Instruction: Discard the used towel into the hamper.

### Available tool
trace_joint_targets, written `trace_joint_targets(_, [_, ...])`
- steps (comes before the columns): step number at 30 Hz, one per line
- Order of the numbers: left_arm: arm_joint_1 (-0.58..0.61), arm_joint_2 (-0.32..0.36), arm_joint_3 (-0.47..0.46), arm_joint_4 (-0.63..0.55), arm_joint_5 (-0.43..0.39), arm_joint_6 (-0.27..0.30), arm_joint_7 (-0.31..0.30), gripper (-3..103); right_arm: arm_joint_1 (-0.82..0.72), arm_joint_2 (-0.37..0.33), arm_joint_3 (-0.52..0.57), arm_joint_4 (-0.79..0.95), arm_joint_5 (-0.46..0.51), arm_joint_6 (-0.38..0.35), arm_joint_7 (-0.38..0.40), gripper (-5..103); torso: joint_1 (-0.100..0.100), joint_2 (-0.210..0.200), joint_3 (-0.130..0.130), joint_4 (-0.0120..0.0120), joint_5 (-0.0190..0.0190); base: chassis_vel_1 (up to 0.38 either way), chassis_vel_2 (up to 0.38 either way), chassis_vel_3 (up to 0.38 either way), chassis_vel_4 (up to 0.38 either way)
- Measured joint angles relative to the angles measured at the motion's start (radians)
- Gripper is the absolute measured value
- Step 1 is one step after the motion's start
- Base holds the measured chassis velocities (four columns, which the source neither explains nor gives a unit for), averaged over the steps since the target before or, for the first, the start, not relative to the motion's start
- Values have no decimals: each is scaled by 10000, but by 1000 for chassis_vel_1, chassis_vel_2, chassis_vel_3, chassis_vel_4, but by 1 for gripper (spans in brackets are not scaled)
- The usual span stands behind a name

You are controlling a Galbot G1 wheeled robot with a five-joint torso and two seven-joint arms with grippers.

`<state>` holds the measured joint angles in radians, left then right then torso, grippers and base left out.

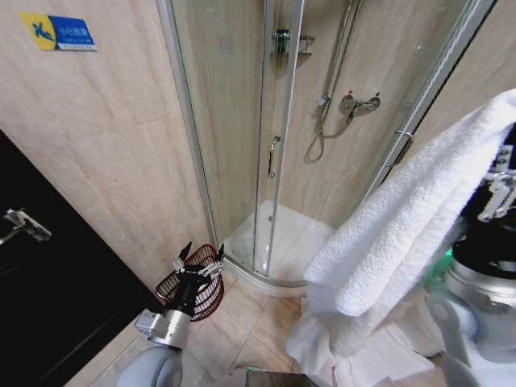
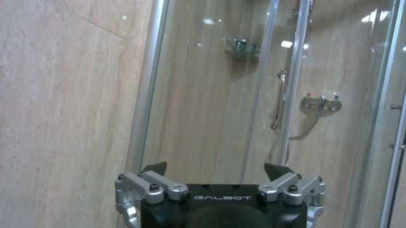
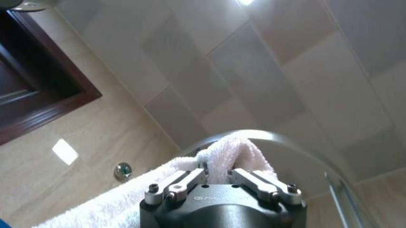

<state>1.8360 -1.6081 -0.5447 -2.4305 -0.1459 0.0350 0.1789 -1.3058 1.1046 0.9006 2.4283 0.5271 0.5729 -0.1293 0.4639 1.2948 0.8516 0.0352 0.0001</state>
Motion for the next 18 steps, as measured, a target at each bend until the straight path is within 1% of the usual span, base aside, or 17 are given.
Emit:
trace_joint_targets(2, [0,1,0,1,0,0,0,100,273,-9,-93,-24,-160,-280,313,6,0,0,0,-2,-3,0,0,0,0])
trace_joint_targets(4, [0,1,0,0,0,0,0,100,556,98,-155,-232,-287,-356,465,6,0,0,0,3,1,0,0,0,0])
trace_joint_targets(7, [0,0,0,0,0,0,0,100,620,143,-151,-295,-288,-409,496,6,0,0,0,3,2,35,37,37,34])
trace_joint_targets(13, [0,0,0,0,0,0,0,100,541,-42,28,-193,82,-301,438,6,0,1,0,1,0,56,63,68,58])
trace_joint_targets(18, [0,0,0,0,0,0,0,100,364,-88,182,-103,81,-404,296,6,0,1,0,1,1,82,71,84,84])
